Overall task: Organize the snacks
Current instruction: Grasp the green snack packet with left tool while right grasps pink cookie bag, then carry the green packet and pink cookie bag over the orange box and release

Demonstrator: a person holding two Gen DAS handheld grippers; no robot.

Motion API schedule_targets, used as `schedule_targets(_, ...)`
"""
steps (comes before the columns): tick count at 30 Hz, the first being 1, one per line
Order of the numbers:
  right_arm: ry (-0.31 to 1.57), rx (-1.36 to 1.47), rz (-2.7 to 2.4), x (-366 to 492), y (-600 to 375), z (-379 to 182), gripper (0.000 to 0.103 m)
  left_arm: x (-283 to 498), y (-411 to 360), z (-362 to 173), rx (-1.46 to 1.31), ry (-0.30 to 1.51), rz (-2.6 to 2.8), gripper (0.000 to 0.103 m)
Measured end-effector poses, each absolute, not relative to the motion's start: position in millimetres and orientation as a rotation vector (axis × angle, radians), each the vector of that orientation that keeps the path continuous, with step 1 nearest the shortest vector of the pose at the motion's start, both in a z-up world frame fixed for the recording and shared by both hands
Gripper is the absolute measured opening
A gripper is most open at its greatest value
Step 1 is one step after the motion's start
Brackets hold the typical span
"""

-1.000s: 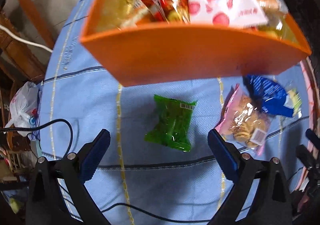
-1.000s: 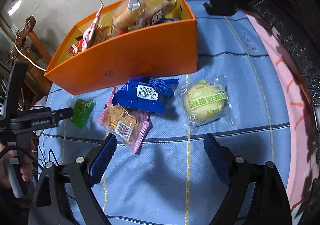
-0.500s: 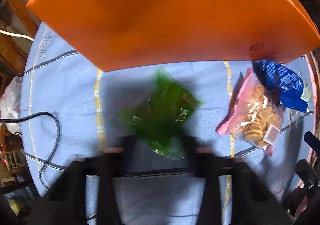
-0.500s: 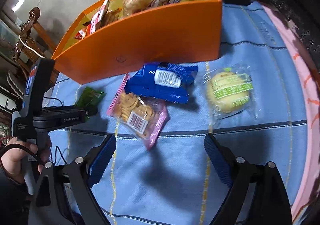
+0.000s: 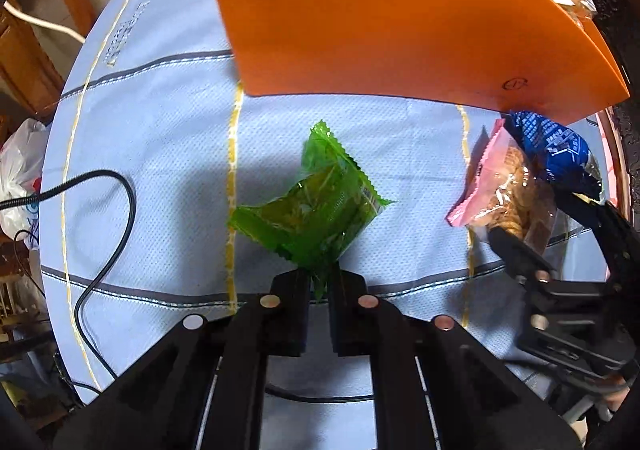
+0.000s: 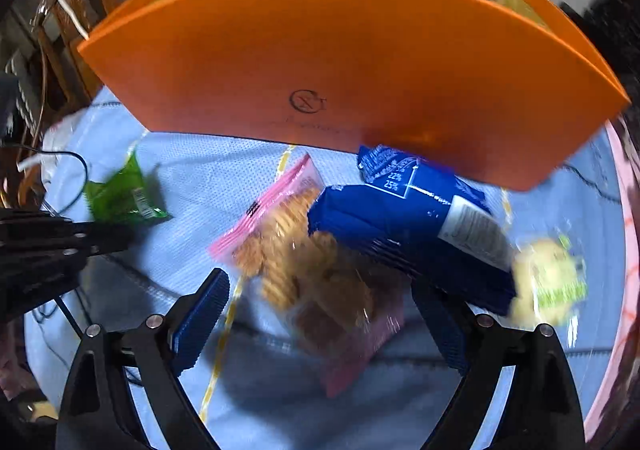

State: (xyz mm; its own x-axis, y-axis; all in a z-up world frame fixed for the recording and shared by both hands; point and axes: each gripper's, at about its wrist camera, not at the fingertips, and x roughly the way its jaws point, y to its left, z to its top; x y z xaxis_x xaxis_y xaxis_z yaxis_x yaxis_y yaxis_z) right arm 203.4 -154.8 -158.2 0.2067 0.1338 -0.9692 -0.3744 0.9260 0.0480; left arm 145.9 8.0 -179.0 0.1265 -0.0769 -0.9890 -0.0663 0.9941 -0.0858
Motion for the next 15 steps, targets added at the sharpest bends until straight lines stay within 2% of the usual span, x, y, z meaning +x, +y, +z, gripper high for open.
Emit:
schedule_targets(1,1.33,-0.242,0.358,203.7,-151.6,-161.0,0.088,144.8,8.5,-179.0,-0.12,1.446,-0.009,0.007)
schedule_targets(4,1.334,-0.223,0.385,199.5,-152.3,-156.3,0.079,139.4,13.7,-182.4,-0.125,1.451,-0.006,0.007)
schedule_targets(6,1.34,-0.17,0.402,193.4,-160.3,-150.3,0.064,133.2,17.4,-186.8,-0.124,1.454,-0.007,0.007)
schedule_targets(15,1.412,0.063,0.477,148.4,-198.8,-138.0,0.062,121.8,7.1,-192.5,-0.11,1.446,-0.021,0.007)
